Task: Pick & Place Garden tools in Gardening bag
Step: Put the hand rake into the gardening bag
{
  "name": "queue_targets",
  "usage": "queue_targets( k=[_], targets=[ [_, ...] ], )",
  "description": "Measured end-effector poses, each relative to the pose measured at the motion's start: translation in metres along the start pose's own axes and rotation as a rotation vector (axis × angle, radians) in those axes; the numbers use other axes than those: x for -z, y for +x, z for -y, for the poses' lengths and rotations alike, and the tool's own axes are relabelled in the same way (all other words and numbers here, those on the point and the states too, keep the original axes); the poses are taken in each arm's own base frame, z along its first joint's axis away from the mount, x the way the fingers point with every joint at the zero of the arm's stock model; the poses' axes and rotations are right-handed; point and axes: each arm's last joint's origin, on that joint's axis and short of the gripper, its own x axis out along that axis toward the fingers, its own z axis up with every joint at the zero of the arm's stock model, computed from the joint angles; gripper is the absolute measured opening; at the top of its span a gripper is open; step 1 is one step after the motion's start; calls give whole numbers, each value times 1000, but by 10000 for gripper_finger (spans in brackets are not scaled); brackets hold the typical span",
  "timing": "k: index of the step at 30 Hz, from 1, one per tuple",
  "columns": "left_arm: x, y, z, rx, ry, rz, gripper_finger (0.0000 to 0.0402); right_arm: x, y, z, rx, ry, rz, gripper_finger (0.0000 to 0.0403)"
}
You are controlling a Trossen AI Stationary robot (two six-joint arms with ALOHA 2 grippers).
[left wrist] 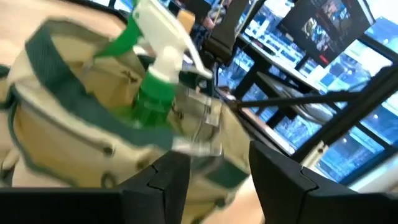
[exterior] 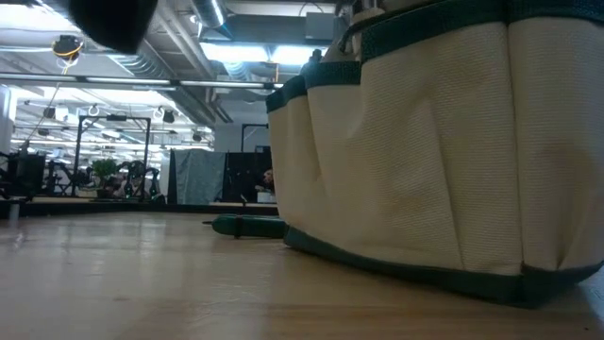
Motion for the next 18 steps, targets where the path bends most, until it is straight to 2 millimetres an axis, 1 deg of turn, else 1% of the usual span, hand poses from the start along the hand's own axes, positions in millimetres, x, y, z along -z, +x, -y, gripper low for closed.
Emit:
queue_targets(
  k=[6, 10, 12, 14, 18],
  targets=[
    [7, -6, -7, -3, -2, -70, 170, 0, 0, 0, 0, 0, 0, 367],
    [11, -5, -10, 9, -45, -167, 174, 0, 0, 0, 0, 0, 0, 367],
    [10, -7, -9, 16, -65, -183, 173, 0, 0, 0, 0, 0, 0, 367],
    [5, -12, -5, 25, -74, -181, 169, 0, 0, 0, 0, 0, 0, 367],
    [-15, -23, 6, 49, -90, -185, 155, 0, 0, 0, -3, 6, -2, 367]
  ],
)
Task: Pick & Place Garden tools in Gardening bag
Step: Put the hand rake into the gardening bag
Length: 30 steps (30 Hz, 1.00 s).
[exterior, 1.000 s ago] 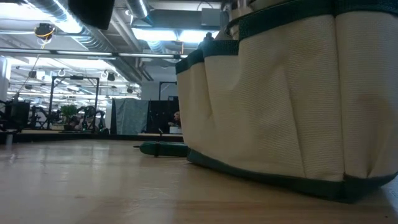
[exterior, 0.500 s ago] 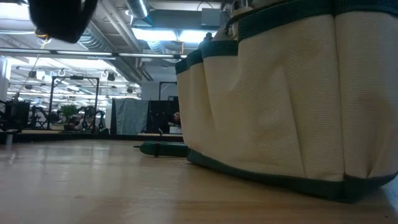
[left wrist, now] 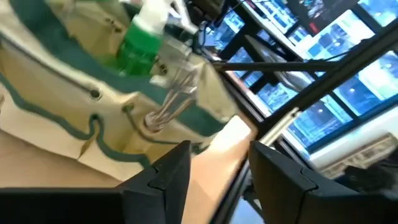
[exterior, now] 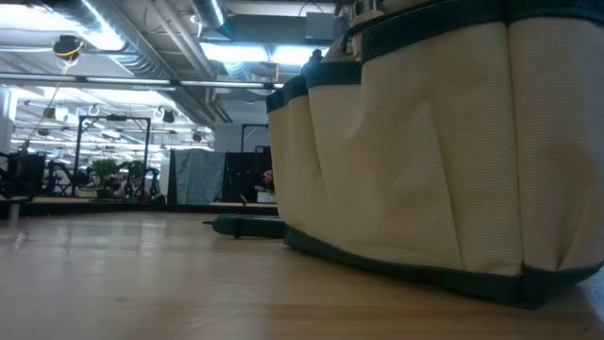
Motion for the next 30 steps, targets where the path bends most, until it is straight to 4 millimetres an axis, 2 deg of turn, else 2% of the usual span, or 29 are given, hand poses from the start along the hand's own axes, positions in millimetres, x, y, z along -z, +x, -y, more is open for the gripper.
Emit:
queue_targets(
  k=[5, 8, 12, 16, 20, 23, 26, 30],
  targets=[
    [-27, -31, 12, 13, 14, -42, 130, 2, 0, -2, -83, 26, -46, 367],
    [-43, -49, 12, -7, 17, -86, 119, 3, 0, -3, -91, 51, -59, 367],
    [-73, -67, 8, -52, -16, -166, 105, 8, 3, -4, 54, 112, 25, 367],
    [-97, -83, -10, -75, -44, -270, 93, 30, 10, -2, 271, 247, 185, 367],
    [-113, -97, -32, -38, -76, -380, 91, 62, 17, 2, 320, 307, 327, 367],
    [-113, -104, -50, 64, -74, -406, 91, 77, 18, 4, 288, 321, 428, 367],
    [-113, -106, -64, 248, -115, -367, 90, 88, 22, 4, 285, 314, 474, 367],
    [-106, -93, -104, 459, -234, -353, 90, 92, 33, 1, 328, 314, 519, 367]
  ],
)
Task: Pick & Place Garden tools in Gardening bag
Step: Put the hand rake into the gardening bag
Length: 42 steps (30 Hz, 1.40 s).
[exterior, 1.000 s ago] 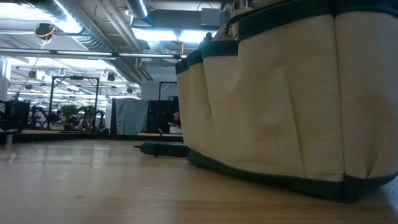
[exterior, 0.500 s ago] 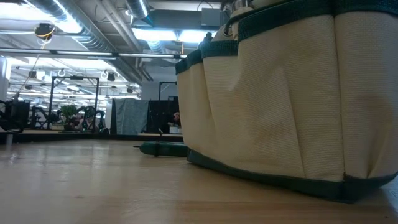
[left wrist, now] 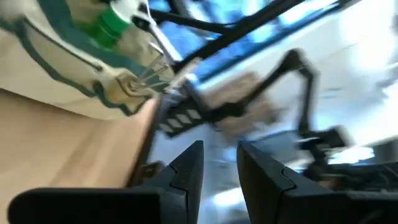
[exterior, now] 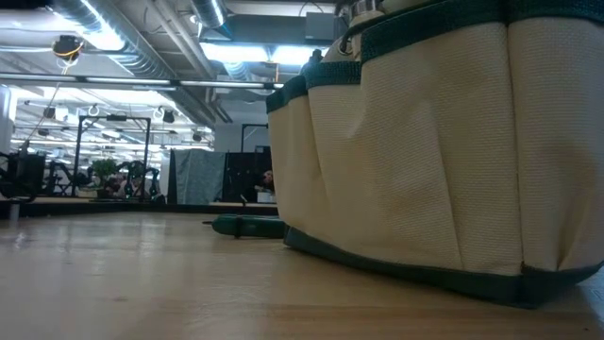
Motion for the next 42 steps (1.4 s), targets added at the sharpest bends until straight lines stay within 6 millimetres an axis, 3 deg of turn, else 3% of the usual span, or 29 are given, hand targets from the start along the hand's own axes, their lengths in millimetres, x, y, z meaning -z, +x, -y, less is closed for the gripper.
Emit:
queue_targets(
  k=[4, 6, 13, 20, 26, 32, 37, 42],
  targets=[
    [-8, -4, -55, 66, -142, -61, 90, 7, 15, -10, 81, 9, 59, 367],
    [-16, -3, -66, 92, -184, -96, 90, 12, 24, -16, 105, 10, 68, 367],
    [-58, 32, -56, 222, -175, -257, 90, 35, 59, -37, 108, -5, -40, 367],
    [-98, 57, -50, 214, -47, -237, 90, 60, 77, -51, 32, 55, -155, 367],
    [-109, 59, -59, 201, -62, -288, 90, 69, 77, -76, -111, 218, -93, 367],
    [-113, 59, -60, 214, -101, -331, 90, 69, 77, -91, -162, 231, -77, 367],
    [-107, 65, -55, 230, -102, -366, 90, 74, 83, -81, -91, 190, -144, 367],
    [-99, 83, -58, 211, -106, -401, 90, 89, 89, -44, 192, 197, -302, 367]
  ],
)
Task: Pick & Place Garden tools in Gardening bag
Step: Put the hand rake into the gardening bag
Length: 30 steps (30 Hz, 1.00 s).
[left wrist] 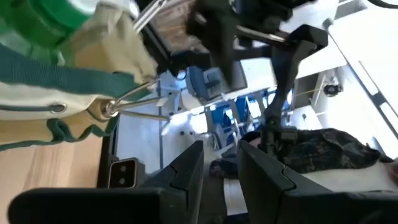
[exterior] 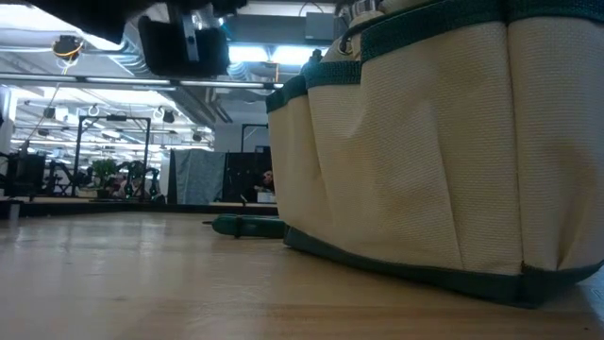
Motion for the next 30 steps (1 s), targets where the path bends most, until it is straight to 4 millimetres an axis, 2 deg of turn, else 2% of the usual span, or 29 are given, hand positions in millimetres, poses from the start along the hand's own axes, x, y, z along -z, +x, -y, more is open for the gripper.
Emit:
queue_targets(
  k=[3, 8, 12, 17, 20, 25, 30],
  targets=[
    [-2, 11, -5, -8, -10, -26, 90, -2, 4, 15, 116, 99, -15, 361],
    [-9, 25, 5, 92, 43, -21, 90, -6, 6, 13, 94, 147, 3, 307],
    [-10, 28, 11, 116, 64, -22, 81, -7, 6, 9, 53, 169, -2, 222],
    [-9, 30, 5, 93, 76, -44, 19, -9, 7, 5, 10, 160, 10, 84],
    [-7, 32, 0, 89, 72, -61, 5, -10, 7, 4, 2, 144, 15, 17],
    [-5, 36, -11, 65, 52, -65, 2, -14, 9, 6, 8, 145, 26, 3],
    [-10, 35, -10, 90, 53, -30, 1, -18, 11, 8, 16, 157, 41, 2]
  ],
)
